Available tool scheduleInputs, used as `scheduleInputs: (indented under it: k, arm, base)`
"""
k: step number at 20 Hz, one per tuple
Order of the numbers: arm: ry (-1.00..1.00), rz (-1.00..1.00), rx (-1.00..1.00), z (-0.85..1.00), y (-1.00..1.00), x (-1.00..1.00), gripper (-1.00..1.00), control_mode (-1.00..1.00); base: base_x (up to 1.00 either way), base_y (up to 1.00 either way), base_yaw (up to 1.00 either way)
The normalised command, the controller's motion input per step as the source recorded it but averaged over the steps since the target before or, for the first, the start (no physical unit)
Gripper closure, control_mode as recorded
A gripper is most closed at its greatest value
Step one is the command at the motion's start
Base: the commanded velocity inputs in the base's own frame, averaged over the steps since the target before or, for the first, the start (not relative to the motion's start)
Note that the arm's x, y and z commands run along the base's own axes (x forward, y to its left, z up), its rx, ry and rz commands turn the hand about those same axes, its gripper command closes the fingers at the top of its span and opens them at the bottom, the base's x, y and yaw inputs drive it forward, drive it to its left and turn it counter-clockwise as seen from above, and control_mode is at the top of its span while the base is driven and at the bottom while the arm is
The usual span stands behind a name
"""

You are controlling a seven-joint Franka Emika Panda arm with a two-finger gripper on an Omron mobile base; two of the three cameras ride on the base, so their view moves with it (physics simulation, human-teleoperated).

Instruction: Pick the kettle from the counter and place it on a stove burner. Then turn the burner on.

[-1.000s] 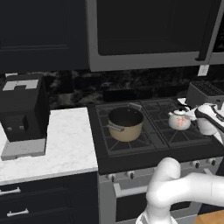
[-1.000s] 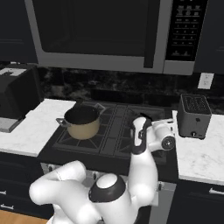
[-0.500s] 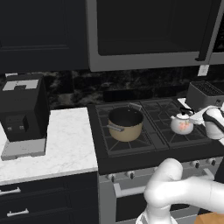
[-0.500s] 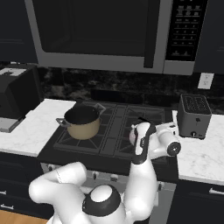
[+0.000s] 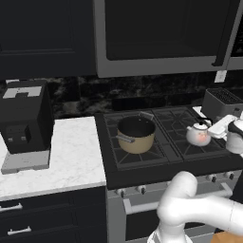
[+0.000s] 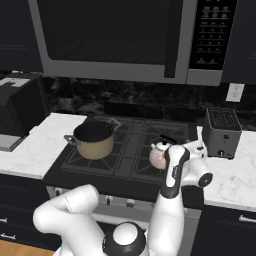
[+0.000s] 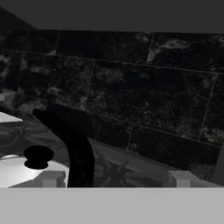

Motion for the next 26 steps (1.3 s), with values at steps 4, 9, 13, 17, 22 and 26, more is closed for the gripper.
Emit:
scheduleInputs:
  k: [4,9,13,17,22,26]
  arm:
    - [-0.25,0.08,-0.01,-0.54,0.11,0.19,-1.0,-1.0]
    - [-0.25,0.06,-0.02,-0.52,0.26,0.14,-1.0,-1.0]
    - [-0.2,0.04,-0.05,-0.4,0.29,-0.02,-1.0,-1.0]
    - [-0.07,0.02,-0.06,-0.09,0.24,-0.32,-1.0,-1.0]
    - [0.0,0.02,-0.04,0.0,0.16,-0.35,-1.0,-1.0]
    - [0.0,0.02,-0.07,-0.06,0.27,-0.21,-1.0,-1.0]
  base:
    - [0.0,0.0,0.0]
    - [0.0,0.0,0.0]
    - [0.0,0.0,0.0]
    - [0.0,0.0,0.0]
    - [0.0,0.0,0.0]
    - [0.0,0.0,0.0]
